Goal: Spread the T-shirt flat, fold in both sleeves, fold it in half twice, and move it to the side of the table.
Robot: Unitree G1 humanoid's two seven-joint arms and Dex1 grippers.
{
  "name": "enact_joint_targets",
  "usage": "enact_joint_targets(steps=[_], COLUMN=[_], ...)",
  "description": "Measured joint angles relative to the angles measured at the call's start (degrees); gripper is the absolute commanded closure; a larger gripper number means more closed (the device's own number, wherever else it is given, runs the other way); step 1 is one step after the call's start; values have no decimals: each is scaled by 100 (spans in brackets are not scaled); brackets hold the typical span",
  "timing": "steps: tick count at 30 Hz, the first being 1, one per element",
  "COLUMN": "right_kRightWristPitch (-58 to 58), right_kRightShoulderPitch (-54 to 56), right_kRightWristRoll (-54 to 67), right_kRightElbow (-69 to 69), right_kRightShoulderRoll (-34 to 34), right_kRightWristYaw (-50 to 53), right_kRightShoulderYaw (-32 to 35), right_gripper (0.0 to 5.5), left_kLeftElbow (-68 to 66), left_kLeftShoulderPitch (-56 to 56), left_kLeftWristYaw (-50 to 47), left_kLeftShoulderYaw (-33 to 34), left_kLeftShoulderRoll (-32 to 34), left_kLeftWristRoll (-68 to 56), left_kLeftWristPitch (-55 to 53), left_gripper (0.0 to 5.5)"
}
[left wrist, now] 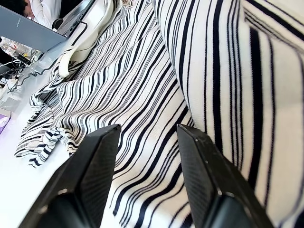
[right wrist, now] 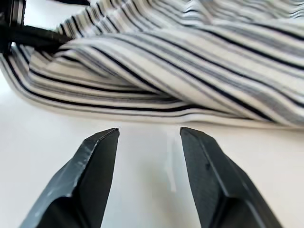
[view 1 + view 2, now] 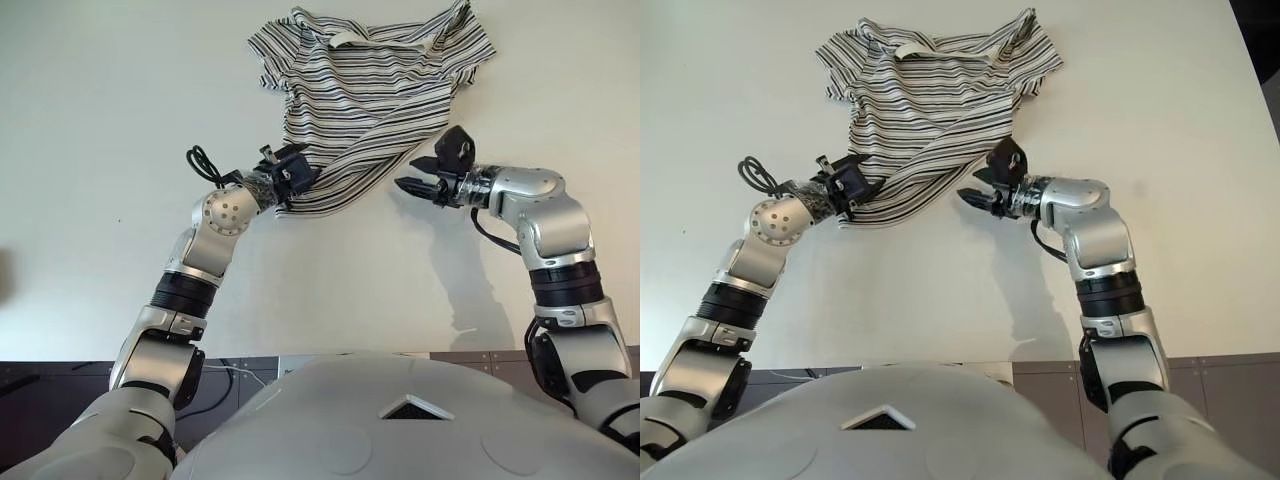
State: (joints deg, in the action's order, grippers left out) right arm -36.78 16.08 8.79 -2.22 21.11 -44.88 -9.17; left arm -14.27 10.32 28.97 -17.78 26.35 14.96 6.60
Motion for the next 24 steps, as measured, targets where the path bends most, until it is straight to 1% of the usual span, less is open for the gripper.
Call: enact_joint_targets(steps=[2, 5, 9, 17, 19, 21, 24], right_kRightWristPitch=[-99, -105, -19, 243, 473, 780, 1293], right_kRightShoulderPitch=[65, 103, 166, 263, 473, 814, 1169], right_kRightWristRoll=[160, 272, 260, 250, 151, 45, -121], right_kRightElbow=[-40, -79, -480, -892, -1283, -1914, -2702], right_kRightShoulderRoll=[-148, -366, -591, -729, -771, -759, -689], right_kRightWristYaw=[216, 385, 478, 491, 678, 915, 991], right_kRightShoulderYaw=[200, 240, 46, -218, -162, 46, 161], right_gripper=[313, 313, 313, 313, 313, 313, 313], left_kLeftElbow=[-75, -202, -350, -530, -542, -546, -546], left_kLeftShoulderPitch=[56, 145, 252, 347, 360, 363, 360], left_kLeftWristYaw=[37, 73, 118, 120, 122, 127, 133], left_kLeftShoulderYaw=[5, 8, 9, 0, -6, -10, -12], left_kLeftShoulderRoll=[0, 0, 0, -13, -16, -16, -12], left_kLeftWristRoll=[-9, -18, -54, -52, -50, -51, -52], left_kLeftWristPitch=[34, 97, 156, 255, 252, 256, 264], left_gripper=[333, 333, 333, 333, 333, 333, 333])
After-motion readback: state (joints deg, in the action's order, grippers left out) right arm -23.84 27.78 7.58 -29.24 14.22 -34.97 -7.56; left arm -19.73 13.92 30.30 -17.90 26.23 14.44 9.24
